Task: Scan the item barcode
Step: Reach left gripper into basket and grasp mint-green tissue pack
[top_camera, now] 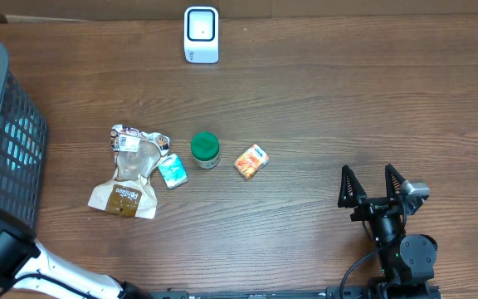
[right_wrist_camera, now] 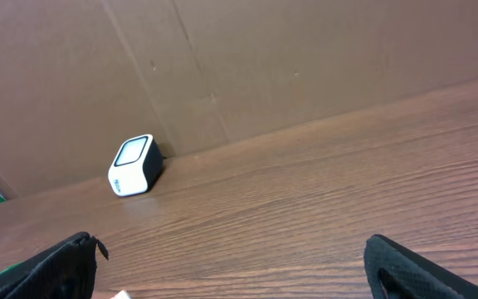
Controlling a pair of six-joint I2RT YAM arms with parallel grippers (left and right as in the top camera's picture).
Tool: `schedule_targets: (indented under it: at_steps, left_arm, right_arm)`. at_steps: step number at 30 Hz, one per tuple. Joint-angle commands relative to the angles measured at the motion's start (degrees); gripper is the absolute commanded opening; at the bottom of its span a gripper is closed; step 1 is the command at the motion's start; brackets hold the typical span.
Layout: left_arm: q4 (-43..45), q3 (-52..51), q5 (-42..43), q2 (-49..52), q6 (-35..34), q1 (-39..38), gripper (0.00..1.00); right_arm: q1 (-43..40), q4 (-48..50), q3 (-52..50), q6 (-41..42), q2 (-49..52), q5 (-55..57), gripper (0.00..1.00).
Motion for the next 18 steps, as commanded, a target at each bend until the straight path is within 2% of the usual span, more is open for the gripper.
schedule_targets:
  at_steps: [1,10,11,12,15,16,18]
  left_arm:
    - [1.7,-0.2,1.5,4.6,3.7,-2.3,0.71]
    - [3.2,-0.2,0.8,12.0,3.6,-5.1,0.57]
    - [3.0,-0.2,0.9,12.4,3.6,-5.1,0.53]
    - [2.7,-0.2,0.8,12.8,3.5,-5.1,0.44]
    - [1.9,-0.1,-0.7,12.7,2.1,-5.0,0.08]
    - [1.4,0.1,-1.7,12.6,1.1,-5.0,0.04]
    - [-1.2,1.2,-4.6,11.9,-1.8,-4.9,0.04]
  right_arm:
    - [0.3,0.4,-0.6,0.0,-0.4,-0.1,1.0]
    - [0.3,0.4,-0.6,0.0,-0.4,-0.1,1.0]
    - [0.3,0.4,-0.6,0.0,-0.4,-0.1,1.0]
    - [0.3,0.4,-0.6,0.0,-0.4,-0.1,1.0]
    - [0.3,0.4,-0.6,0.0,-0.4,-0.1,1.0]
    - [0.3,0.4,-0.6,0.0,-0.4,-0.1,1.0]
    - [0.3,0.4,-0.6,0.0,-0.4,-0.1,1.0]
